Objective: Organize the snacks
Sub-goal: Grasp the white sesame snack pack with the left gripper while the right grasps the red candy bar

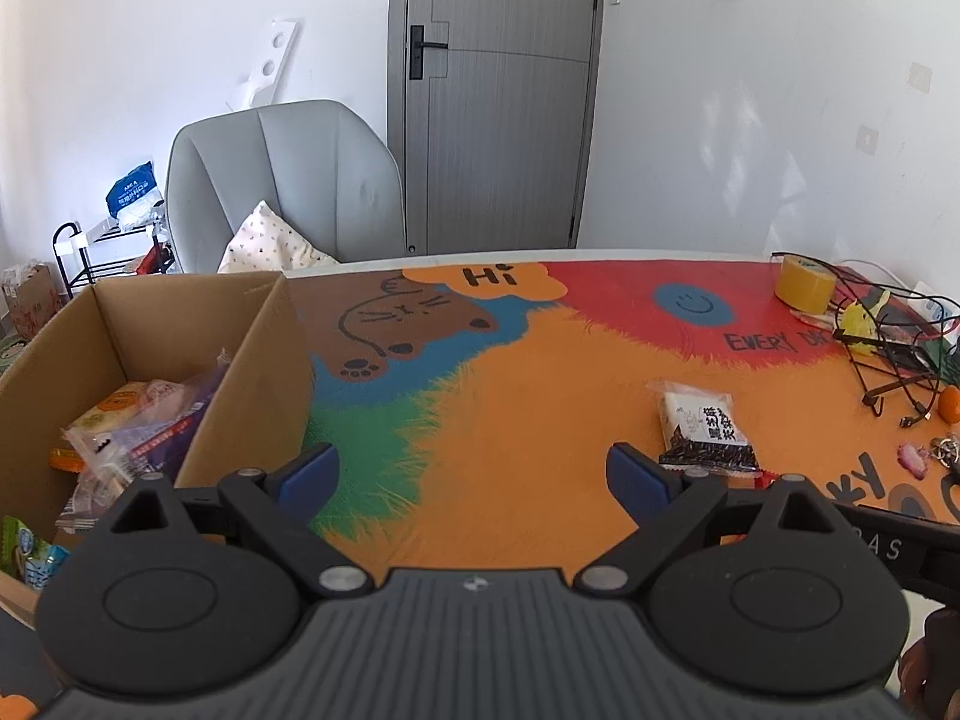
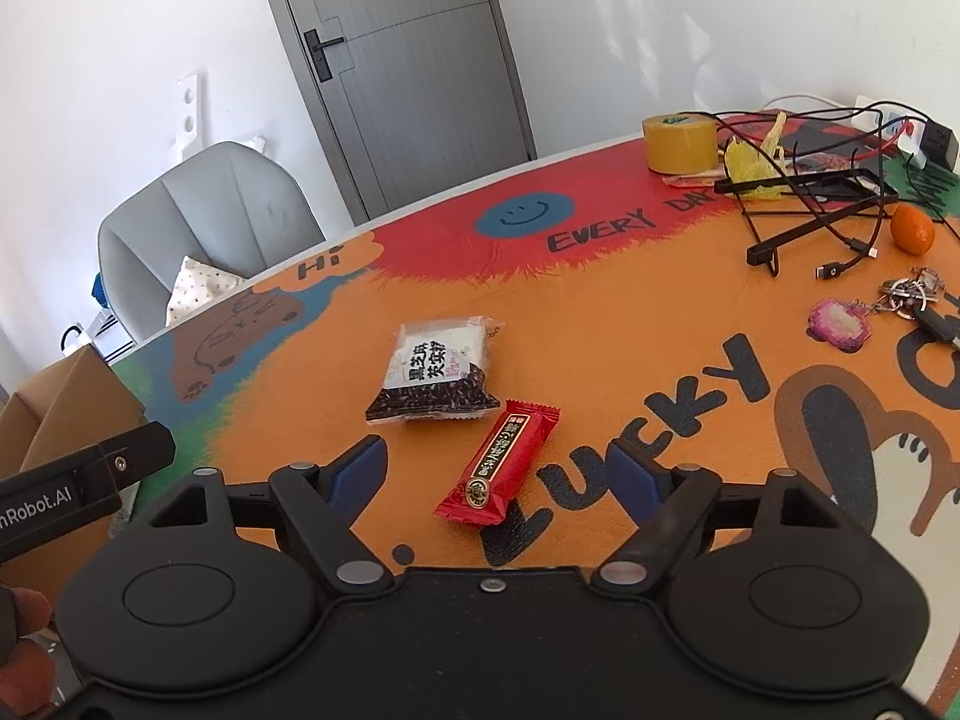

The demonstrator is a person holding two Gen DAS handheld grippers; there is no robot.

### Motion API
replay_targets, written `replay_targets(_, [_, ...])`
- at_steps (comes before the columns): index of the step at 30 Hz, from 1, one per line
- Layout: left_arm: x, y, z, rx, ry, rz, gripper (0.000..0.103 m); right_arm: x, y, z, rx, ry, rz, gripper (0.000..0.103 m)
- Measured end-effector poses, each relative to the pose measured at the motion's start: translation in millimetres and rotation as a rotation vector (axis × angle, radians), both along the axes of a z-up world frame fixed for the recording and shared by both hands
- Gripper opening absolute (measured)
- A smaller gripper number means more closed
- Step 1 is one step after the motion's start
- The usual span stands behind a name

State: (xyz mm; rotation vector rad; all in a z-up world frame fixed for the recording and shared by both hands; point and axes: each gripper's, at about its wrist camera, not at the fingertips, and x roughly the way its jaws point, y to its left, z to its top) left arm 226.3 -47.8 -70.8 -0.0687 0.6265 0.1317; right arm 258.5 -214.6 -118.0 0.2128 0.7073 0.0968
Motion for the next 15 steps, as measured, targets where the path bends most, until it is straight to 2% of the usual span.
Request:
replay_targets(3, [8, -3, -5, 0.003, 0.015, -0.004, 0.095, 7, -1, -6, 0.008, 0.019, -0.005, 0.078])
replay_targets(6, [15, -9, -9, 0.007, 0.03, -0.01, 0.095, 12, -2, -11, 0.01, 0.029, -0.001, 0.072])
replay_targets(12, [27, -22, -13, 0.02, 0.047, -0.033, 0.095, 19, -11, -20, 0.027, 0.057, 0.009, 0.045])
replay_targets(14, [32, -28, -15, 0.022, 0.053, -0.039, 0.095, 19, -16, -20, 0.036, 0.058, 0.012, 0.028])
replay_targets(15, [34, -31, -16, 0.023, 0.056, -0.043, 0.095, 20, -20, -20, 0.048, 0.061, 0.015, 0.026])
